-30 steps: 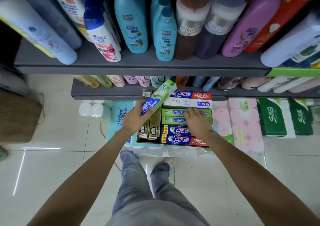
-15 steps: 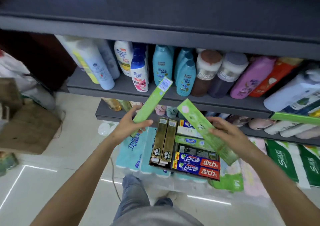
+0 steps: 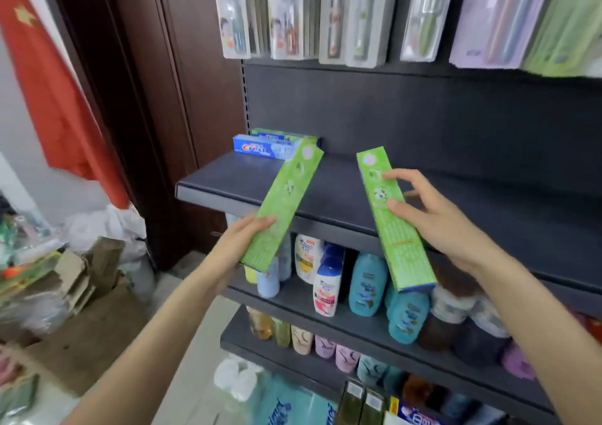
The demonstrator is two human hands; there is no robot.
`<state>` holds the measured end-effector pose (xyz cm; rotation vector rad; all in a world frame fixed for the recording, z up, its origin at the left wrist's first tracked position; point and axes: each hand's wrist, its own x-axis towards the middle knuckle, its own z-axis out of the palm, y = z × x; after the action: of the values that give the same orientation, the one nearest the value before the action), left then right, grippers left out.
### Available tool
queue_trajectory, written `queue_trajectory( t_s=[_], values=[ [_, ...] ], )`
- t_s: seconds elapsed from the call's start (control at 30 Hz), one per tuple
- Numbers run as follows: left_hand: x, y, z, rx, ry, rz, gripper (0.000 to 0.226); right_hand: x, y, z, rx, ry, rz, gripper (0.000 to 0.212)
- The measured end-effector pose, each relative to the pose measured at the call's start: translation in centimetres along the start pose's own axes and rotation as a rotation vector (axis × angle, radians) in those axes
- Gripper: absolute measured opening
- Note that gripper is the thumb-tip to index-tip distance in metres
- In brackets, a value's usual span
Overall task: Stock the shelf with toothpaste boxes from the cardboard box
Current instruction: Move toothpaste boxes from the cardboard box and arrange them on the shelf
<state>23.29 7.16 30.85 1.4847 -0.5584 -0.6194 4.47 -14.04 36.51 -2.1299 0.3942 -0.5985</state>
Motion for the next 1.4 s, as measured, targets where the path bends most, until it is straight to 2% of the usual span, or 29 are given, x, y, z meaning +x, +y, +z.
queue_trajectory(
  t_s=[0.07, 0.2, 0.27, 0.3, 0.33, 0.43, 0.47, 0.5, 0.57, 0.63, 0.73, 0.8, 0.9, 0.93, 1.0, 1.13, 1.2, 1.3, 1.4],
  values=[
    [2.6, 1.6, -1.5, -0.087, -0.041, -0.038, 0.029, 3.4, 0.3, 0.8, -0.098, 0.058, -0.052, 0.023],
    [7.8, 4.1, -4.7, -0.337, -0.201, -0.117, 0.034, 9.3, 0.6, 2.7, -0.142, 0.12, -0.041, 0.014],
    [10.6, 4.6, -5.9, -0.313, -0.199, -0.098, 0.033, 12.0, 0.6, 3.6, -0.153, 0.134, 0.001, 0.012],
    [12.0, 4.8, -6.6, -0.185, -0.157, -0.024, 0.03, 13.3, 0.6, 4.1, -0.155, 0.131, 0.017, 0.014],
    [13.2, 5.0, -7.4, 0.04, -0.1, 0.106, 0.031, 14.4, 0.6, 4.7, -0.168, 0.124, 0.033, 0.021],
    [16.7, 5.5, -10.1, 1.017, 0.061, 0.665, 0.057, 17.0, 1.2, 6.3, -0.276, 0.117, 0.071, 0.034],
    [17.8, 5.7, -10.9, 1.252, 0.128, 0.817, 0.064, 17.6, 1.5, 6.8, -0.319, 0.102, 0.074, 0.033],
    [18.8, 5.9, -11.5, 1.409, 0.175, 0.945, 0.068, 18.0, 1.8, 7.1, -0.352, 0.075, 0.08, 0.032],
    [20.9, 5.7, -12.3, 1.56, 0.217, 1.107, 0.068, 18.7, 2.0, 7.3, -0.432, 0.0, 0.108, 0.035],
    [22.6, 5.5, -12.8, 1.585, 0.227, 1.156, 0.061, 19.3, 2.0, 7.3, -0.514, -0.053, 0.147, 0.046],
    [23.8, 5.2, -13.1, 1.519, 0.222, 1.118, 0.055, 19.9, 1.8, 7.4, -0.553, -0.058, 0.192, 0.055],
    [23.9, 5.0, -13.1, 1.448, 0.216, 1.05, 0.053, 20.0, 1.7, 7.5, -0.64, -0.049, 0.176, 0.049],
    [24.0, 4.8, -13.4, 1.377, 0.229, 0.917, 0.057, 19.7, 0.7, 7.2, -0.806, -0.042, 0.146, 0.029],
    [24.1, 4.7, -13.7, 1.368, 0.22, 0.875, 0.06, 19.7, 0.5, 7.0, -0.855, -0.029, 0.14, 0.029],
    [24.3, 4.5, -14.5, 1.303, 0.163, 0.78, 0.068, 19.8, 0.5, 6.6, -0.935, 0.004, 0.132, 0.036],
    [25.2, 4.3, -16.5, 1.138, -0.086, 0.522, 0.07, 20.8, 0.7, 6.0, -0.876, 0.031, 0.144, 0.037],
    [26.5, 5.1, -17.2, 1.13, -0.175, 0.568, 0.067, 21.2, 0.9, 5.9, -0.842, 0.037, 0.157, 0.035],
    [29.8, 8.0, -17.8, 1.173, -0.153, 0.803, 0.074, 21.4, 1.4, 6.3, -0.8, 0.077, 0.167, 0.031],
    [33.6, 10.2, -17.0, 1.132, -0.1, 0.773, 0.078, 21.5, 1.6, 6.9, -0.791, 0.147, 0.173, 0.031]
  ],
)
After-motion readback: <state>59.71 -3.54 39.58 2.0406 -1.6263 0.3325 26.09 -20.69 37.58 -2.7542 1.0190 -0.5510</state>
